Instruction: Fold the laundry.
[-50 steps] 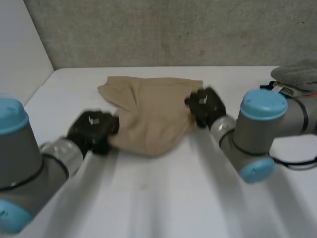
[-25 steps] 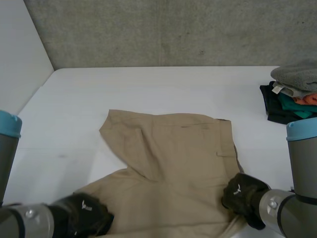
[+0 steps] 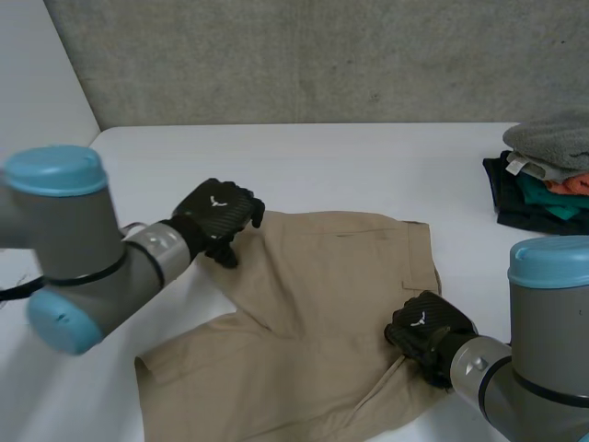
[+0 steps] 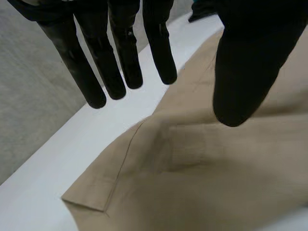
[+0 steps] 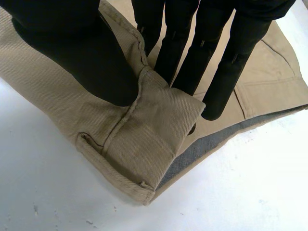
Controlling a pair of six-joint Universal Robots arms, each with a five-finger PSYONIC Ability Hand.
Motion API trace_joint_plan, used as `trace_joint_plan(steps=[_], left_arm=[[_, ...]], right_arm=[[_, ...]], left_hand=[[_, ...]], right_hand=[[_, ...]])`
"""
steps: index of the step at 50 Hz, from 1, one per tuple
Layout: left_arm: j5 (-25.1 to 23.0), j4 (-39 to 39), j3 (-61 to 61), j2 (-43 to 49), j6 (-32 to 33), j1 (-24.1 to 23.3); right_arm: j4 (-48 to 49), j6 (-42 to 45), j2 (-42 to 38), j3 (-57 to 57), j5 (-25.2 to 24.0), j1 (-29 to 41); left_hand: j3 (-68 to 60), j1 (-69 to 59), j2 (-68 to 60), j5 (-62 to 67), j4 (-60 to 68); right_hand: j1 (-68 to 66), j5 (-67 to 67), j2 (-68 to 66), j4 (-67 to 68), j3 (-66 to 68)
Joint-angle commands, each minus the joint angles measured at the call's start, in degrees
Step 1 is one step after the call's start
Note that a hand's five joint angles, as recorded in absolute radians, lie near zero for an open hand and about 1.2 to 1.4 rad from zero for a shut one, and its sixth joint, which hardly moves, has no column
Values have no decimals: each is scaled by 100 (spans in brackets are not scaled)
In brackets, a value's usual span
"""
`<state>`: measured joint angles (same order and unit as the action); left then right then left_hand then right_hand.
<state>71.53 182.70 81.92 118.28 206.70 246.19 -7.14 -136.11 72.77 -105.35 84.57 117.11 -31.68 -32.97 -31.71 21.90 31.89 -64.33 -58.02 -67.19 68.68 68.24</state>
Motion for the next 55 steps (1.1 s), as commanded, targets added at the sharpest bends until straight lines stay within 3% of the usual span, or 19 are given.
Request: trace_joint_plan(steps=[1,15,19,21,22,32,45,55], left_arm=[[-175,-331,-1222,1346,511,96],[-403,-297,-1741,2032,652,0],[-368,-235,-1732,2059,661,-27],[-307,-235,-1732,2067,679,-36],[-272,-235,-1732,2059,696,-36],[878,-586,-1321,1401,1460,157],[1634,-1561,376,-173,1909,351],[2101,-1615,615,-16,1900,175]], right_arm=[[125,-153,-43,-83,7,-13],[248,-171,-158,-100,7,-109],[275,-171,-158,-109,-2,-153],[275,-171,-149,-118,-2,-153],[275,-171,-149,-118,-2,-162],[284,-223,-44,-144,-10,-127],[266,-337,18,-197,-46,102],[284,-390,79,-241,-46,207]], left_hand=[[-1385,-1256,-1383,1364,1364],[-1385,-1255,-1382,1363,1363],[-2964,-2834,-2961,2942,2942],[-4658,-4529,-4655,4636,4637],[-4830,-4701,-4828,4809,4809],[-4832,-4703,-4829,4810,4811],[-4832,-4703,-4829,4810,4811],[-4832,-4703,-4829,4810,4811]], right_hand=[[-1567,-1198,-1281,1132,1176],[-1567,-1198,-1281,1132,1176],[-1567,-1198,-1281,1132,1176],[-1567,-1198,-1281,1132,1176],[-1567,-1198,-1281,1132,1176],[-1567,-1198,-1281,1132,1176],[-1567,-1198,-1281,1132,1176],[-1567,-1198,-1281,1132,1176]])
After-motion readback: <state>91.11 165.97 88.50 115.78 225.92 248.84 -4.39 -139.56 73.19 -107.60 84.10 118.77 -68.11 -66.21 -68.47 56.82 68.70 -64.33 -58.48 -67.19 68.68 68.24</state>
